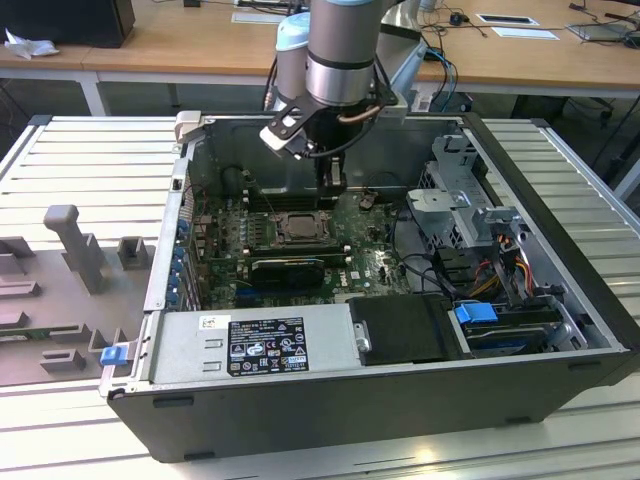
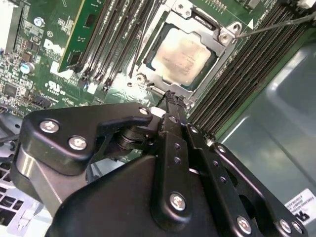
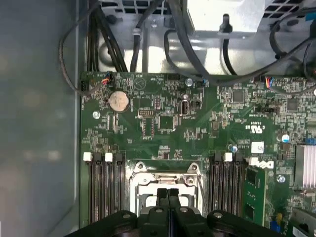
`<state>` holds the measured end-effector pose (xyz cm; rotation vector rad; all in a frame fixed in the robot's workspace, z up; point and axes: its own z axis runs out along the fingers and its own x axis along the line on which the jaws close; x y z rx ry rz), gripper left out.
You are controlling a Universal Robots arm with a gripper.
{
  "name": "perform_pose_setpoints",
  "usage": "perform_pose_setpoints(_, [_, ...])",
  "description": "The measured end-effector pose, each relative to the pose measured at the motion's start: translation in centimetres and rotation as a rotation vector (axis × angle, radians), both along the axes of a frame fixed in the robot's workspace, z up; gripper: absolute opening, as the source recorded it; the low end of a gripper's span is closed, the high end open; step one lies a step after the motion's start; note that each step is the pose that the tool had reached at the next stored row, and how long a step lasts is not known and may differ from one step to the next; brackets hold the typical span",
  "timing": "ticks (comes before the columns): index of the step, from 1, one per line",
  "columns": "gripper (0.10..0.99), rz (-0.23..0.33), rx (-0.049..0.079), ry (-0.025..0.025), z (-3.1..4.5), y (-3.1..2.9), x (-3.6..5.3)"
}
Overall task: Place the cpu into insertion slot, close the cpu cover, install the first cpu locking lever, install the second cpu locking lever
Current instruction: 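Close the cpu cover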
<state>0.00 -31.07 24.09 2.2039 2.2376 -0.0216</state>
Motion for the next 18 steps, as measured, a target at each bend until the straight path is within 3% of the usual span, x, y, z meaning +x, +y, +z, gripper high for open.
perform_pose_setpoints(4, [0.106, 0.002, 0.0, -0.0001, -0.88, 0.0, -0.46])
perform_pose_setpoints(9, [0.106, 0.017, 0.0, -0.0009, -1.2, -0.02, -1.25])
perform_pose_setpoints(10, [0.106, 0.018, 0.0, -0.0023, -1.22, -0.02, -1.39])
perform_pose_setpoints(12, [0.106, 0.02, 0.0, -0.0117, -1.24, -0.01, -1.87])
perform_pose_setpoints(13, [0.106, 0.02, 0.0, -0.0139, -1.25, -0.01, -2.05])
perform_pose_setpoints(16, [0.106, 0.021, 0.0, -0.0189, -1.28, -0.01, -3.13])
perform_pose_setpoints(18, [0.106, 0.021, 0.0, -0.0194, -1.29, -0.01, -3.51])
